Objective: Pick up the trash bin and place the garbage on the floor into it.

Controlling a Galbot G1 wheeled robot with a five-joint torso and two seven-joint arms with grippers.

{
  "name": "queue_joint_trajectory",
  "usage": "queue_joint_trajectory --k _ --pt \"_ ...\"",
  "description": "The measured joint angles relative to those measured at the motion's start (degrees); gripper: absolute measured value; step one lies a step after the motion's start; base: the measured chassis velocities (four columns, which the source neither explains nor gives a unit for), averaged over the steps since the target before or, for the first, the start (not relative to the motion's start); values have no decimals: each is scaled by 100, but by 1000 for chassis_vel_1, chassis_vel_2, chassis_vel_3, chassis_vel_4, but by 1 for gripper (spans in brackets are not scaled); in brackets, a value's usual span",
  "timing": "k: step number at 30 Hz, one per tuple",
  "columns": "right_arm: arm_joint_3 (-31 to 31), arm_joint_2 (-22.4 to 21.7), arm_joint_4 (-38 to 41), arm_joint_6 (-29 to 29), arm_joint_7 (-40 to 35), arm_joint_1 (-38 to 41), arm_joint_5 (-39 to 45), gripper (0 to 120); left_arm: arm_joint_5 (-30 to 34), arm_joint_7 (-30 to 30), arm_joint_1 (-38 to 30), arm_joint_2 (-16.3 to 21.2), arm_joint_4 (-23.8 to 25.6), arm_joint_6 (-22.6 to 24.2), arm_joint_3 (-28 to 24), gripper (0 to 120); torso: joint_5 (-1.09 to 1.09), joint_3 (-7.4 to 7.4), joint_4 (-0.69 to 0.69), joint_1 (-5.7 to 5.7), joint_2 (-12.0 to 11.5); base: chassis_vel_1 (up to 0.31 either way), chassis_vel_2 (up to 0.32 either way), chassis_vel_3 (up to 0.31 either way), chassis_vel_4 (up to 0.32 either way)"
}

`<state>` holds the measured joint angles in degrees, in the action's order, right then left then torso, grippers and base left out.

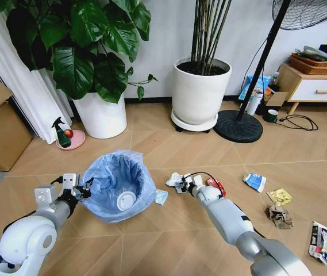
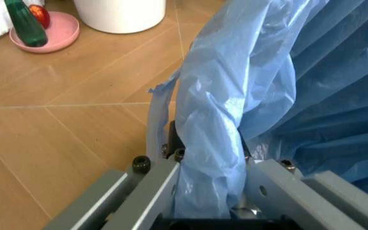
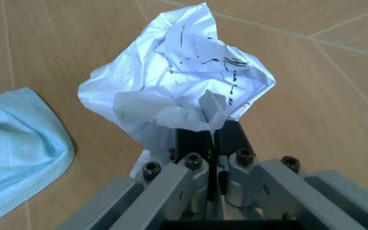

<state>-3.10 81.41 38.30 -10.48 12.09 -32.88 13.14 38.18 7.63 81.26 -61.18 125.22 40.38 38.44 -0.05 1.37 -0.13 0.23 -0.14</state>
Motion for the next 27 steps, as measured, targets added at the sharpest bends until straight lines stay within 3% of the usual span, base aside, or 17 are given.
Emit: queue_joint_trajectory --k 11,27 --pt "-38 -293 981 -285 -167 -134 724 0 2 2 13 10 19 0 -13 0 0 0 0 0 0 0 0 0 0" --pt "381 -1143 4132 -792 -266 174 2439 0 9 43 40 19 42 15 18 0 0 0 0 0 0 0 0 0 0"
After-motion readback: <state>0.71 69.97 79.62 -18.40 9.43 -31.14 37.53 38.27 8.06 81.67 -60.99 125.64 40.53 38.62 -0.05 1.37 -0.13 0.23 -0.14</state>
